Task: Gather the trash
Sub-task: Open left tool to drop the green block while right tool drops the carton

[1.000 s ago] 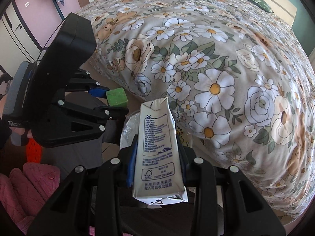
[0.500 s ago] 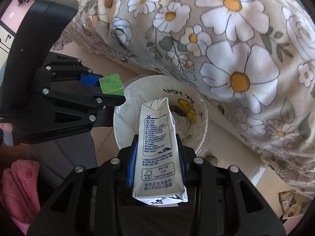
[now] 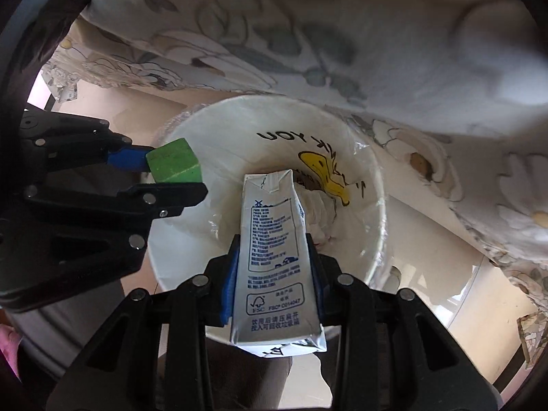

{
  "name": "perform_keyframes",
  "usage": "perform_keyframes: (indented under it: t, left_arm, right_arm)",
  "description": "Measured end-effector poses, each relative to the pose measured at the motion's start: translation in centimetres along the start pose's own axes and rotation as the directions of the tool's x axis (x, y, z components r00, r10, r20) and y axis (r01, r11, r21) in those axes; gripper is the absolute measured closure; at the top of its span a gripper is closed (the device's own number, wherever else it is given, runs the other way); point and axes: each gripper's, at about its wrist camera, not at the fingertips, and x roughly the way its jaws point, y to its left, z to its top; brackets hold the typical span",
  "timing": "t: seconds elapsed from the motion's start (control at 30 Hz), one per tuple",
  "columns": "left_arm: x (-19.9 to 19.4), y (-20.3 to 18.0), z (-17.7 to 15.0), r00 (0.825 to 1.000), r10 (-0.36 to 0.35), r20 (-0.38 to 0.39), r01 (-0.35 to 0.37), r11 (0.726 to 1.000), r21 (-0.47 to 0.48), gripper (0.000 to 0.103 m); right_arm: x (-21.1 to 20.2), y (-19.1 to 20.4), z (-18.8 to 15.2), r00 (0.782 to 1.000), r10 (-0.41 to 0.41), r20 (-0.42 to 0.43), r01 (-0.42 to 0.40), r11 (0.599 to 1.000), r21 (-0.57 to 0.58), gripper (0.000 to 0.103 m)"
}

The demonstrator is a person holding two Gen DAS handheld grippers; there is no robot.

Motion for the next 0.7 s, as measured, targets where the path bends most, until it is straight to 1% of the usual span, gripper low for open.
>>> perform_keyframes:
  t: [0.13, 0.17, 0.2, 0.23, 0.27, 0.33, 0.6, 0.7]
  left_arm:
    - [1.1, -0.2, 0.4, 1.0, -0.02, 0.005, 0.02, 1.0, -0.006, 0.07]
    - [1.2, -0.3, 0.4, 1.0, -0.024, 0.004, 0.024, 1.0, -0.001, 0.069]
    - [1.4, -0.5, 0.4, 1.0, -0.025, 0.002, 0.025, 1.0, 0.007, 0.064]
    - [1.5, -0.5, 0.3, 1.0, -0.014, 0.001, 0.014, 1.0, 0.01, 0.044]
    - [1.6, -0.6, 0.3, 1.0, 0.002, 0.003, -0.002, 1.0, 0.007, 0.03]
    - [1.6, -0.7, 0.3, 1.0, 0.0, 0.007, 0.0, 1.0, 0.004, 0.029]
    - [1.4, -0.9, 0.1, 1.0, 0.0, 0.005, 0.0, 1.0, 0.006, 0.029]
    - [1.6, -0.8, 0.1, 1.0, 0.01, 0.0, -0.01, 1.0, 0.01, 0.029]
  right_arm:
    - [2.0, 0.3, 0.3, 1.0, -0.013, 0.015, 0.013, 1.0, -0.016, 0.067]
    - [2.3, 0.4, 0.2, 1.0, -0.019, 0.015, 0.02, 0.999, -0.029, 0.066]
    - [2.6, 0.5, 0.2, 1.0, -0.029, 0.011, 0.029, 0.999, -0.045, 0.064]
    - [2.9, 0.6, 0.2, 0.999, -0.047, 0.009, 0.047, 0.997, -0.053, 0.057]
    - [3.0, 0.6, 0.2, 0.998, -0.057, 0.01, 0.058, 0.997, -0.056, 0.05]
    - [3.2, 0.5, 0.2, 0.999, -0.051, 0.013, 0.052, 0.997, -0.059, 0.048]
    - [2.7, -0.3, -0.2, 1.0, -0.017, 0.017, 0.018, 0.999, -0.035, 0.048]
    - [2.2, -0.8, -0.1, 1.0, -0.013, 0.021, 0.014, 0.999, -0.036, 0.048]
